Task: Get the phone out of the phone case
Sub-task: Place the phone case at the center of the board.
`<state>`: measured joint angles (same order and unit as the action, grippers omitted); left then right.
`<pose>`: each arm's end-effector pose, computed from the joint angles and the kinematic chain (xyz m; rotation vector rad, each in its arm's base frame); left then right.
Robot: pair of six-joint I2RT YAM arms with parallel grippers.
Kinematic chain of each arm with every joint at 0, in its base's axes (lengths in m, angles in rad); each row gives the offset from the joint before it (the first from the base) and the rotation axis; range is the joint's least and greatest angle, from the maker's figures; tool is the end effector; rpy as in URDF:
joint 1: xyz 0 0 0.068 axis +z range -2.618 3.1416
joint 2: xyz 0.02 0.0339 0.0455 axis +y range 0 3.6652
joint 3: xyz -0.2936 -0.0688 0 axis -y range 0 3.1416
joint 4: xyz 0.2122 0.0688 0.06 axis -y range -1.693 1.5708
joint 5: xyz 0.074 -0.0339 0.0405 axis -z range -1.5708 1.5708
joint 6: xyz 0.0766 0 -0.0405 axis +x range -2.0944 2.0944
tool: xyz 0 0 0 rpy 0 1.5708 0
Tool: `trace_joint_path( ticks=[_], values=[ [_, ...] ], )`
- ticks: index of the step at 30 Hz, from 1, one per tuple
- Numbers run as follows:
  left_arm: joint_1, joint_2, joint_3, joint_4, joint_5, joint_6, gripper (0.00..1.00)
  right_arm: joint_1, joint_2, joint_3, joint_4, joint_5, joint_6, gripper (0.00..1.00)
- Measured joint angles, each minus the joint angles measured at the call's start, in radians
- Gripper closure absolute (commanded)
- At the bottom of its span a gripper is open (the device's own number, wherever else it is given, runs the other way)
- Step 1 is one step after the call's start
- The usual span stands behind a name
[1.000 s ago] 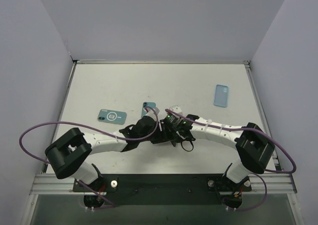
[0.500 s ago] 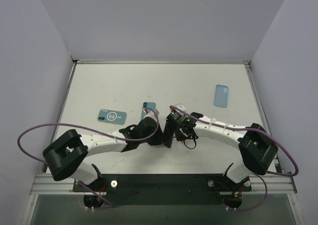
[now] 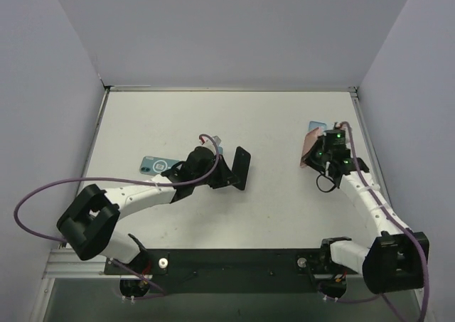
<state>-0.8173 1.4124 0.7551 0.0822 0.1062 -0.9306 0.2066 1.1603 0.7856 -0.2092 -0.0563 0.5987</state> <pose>0.2023 -0.2275 0.2396 -0.0657 2.3642 -1.0660 0.2417 0.0551 0.2779 0.3960 2.1650 0.5208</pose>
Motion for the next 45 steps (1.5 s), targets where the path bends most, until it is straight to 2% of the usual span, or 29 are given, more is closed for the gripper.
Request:
trace_joint_path(
  ticks=[4, 7, 10, 11, 12, 14, 15, 16, 18, 20, 21, 29, 32, 35, 39, 45],
  values=[
    [0.071, 0.122, 0.054, 0.068, 0.075, 0.0, 1.0, -0.269, -0.018, -0.063, 0.127, -0.117, 0.074, 1.0],
    [0.106, 0.216, 0.108, 0.113, 0.12, -0.003, 1.0, -0.389, 0.012, -0.106, 0.209, -0.145, 0.137, 1.0],
    [0.137, 0.319, 0.164, 0.181, 0.171, -0.02, 1.0, -0.457, 0.076, -0.142, 0.289, -0.171, 0.193, 1.0],
    [0.146, 0.35, 0.18, 0.204, 0.188, -0.029, 1.0, -0.473, 0.103, -0.156, 0.32, -0.182, 0.21, 0.9],
    [0.155, 0.378, 0.193, 0.225, 0.203, -0.036, 1.0, -0.489, 0.131, -0.171, 0.345, -0.193, 0.225, 0.64],
    [0.166, 0.425, 0.22, 0.241, 0.222, -0.05, 1.0, -0.507, 0.177, -0.192, 0.372, -0.203, 0.256, 0.39],
    [0.17, 0.447, 0.233, 0.245, 0.23, -0.056, 0.98, -0.519, 0.195, -0.204, 0.38, -0.207, 0.264, 0.17],
    [0.173, 0.465, 0.245, 0.244, 0.236, -0.06, 0.91, -0.529, 0.204, -0.219, 0.381, -0.208, 0.272, 0.08],
    [0.174, 0.492, 0.266, 0.24, 0.245, -0.063, 0.73, -0.54, 0.206, -0.24, 0.373, -0.203, 0.286, 0.0],
    [0.174, 0.506, 0.288, 0.219, 0.249, -0.058, 0.61, -0.546, 0.196, -0.243, 0.369, -0.198, 0.292, 0.0],
    [0.172, 0.509, 0.298, 0.206, 0.25, -0.055, 0.51, -0.546, 0.187, -0.244, 0.361, -0.195, 0.292, 0.0],
    [0.163, 0.508, 0.389, 0.039, 0.209, 0.011, 0.17, -0.517, -0.01, -0.311, 0.27, -0.175, 0.311, 0.0],
    [0.157, 0.503, 0.409, -0.04, 0.179, 0.043, 0.12, -0.436, -0.105, -0.309, 0.225, -0.153, 0.307, 0.0],
    [0.15, 0.48, 0.41, -0.126, 0.141, 0.075, 0.1, -0.321, -0.14, -0.266, 0.163, -0.132, 0.289, 0.0],
    [0.145, 0.401, 0.404, -0.24, 0.081, 0.114, 0.1, -0.122, -0.132, -0.181, 0.113, -0.067, 0.252, 0.0],
    [0.17, 0.152, 0.339, -0.361, -0.024, 0.139, 0.03, 0.116, -0.022, -0.064, 0.082, -0.015, 0.181, 0.0]
  ],
)
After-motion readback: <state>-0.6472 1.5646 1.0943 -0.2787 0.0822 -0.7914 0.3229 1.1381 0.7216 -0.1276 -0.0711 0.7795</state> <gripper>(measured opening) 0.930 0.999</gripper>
